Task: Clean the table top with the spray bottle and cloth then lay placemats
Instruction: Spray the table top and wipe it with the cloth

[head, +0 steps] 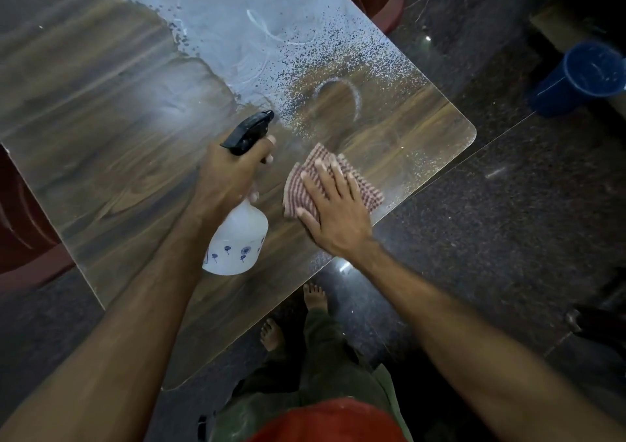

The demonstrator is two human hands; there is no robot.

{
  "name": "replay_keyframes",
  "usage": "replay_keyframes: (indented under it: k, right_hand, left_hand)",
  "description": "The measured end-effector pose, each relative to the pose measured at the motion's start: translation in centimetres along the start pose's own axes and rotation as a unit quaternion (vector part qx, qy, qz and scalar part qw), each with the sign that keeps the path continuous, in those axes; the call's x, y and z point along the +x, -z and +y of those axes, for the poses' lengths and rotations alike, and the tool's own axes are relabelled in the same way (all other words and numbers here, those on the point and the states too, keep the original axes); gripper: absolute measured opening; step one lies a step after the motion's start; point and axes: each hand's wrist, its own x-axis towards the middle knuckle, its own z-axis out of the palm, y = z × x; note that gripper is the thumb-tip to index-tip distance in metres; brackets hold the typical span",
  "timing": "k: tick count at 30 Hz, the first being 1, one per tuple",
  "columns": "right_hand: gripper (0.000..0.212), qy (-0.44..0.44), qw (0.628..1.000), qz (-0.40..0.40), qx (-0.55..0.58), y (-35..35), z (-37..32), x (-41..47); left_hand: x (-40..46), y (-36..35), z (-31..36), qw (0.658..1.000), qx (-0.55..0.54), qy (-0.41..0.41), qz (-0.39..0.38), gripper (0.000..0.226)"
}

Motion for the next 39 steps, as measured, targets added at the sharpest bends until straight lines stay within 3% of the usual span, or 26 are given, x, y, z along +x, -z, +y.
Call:
replay_keyframes:
  k: [3,10,14,20,24,27,30,36,39]
  right_hand:
    - [0.067,0.008,1.000,-0.017,-0.010,0.2,2.7,-1.0]
    - [0.071,-0.112,0.994,0.017,0.007,3.6,7.0,8.6]
    - [0.073,-0.047,0.999,-0.001,-0.012,3.2,2.9,10.7]
    - [0.065,0.063,0.998,-0.005,0.009,0.8,0.1,2.7]
    - [0.065,-0.014,0.999,-0.035,-0.032,1.2,6.2,0.1]
    - [0.069,-0.128,0.991,0.010,-0.025,2.8,10.6,3.2]
    - [0.075,-0.181,0.983,0.032,-0.003,3.5,10.6,6.7]
    - [0.070,-0.077,0.997,-0.007,-0.003,1.7,4.5,2.4]
    - [0.070,-0.090,0.996,-0.028,0.005,1.6,6.0,-0.1]
  left_hand:
    - [0.4,0.0,0.6,1.000,-0.007,-0.005,-0.002,0.029]
    - [1.1,-0.3,0.8,1.000,0.004,-0.005,0.003,0.015]
    - [1.5,-1.0,1.4,1.000,0.003,-0.014,0.003,0.014]
    - [2.1,-1.3,2.4,1.000,0.000,-0.025,0.003,0.012]
    - [2.7,-1.1,2.1,1.000,-0.015,-0.025,-0.003,0.013]
    - [3.2,-1.0,1.8,0.999,-0.024,-0.022,-0.004,0.007]
    - [3.6,-1.3,1.6,0.999,-0.034,-0.021,-0.007,0.003]
    - [4.0,-1.6,2.3,0.998,-0.015,-0.038,-0.037,0.017]
    - [4.5,-1.2,3.0,0.998,-0.025,-0.039,-0.045,0.028]
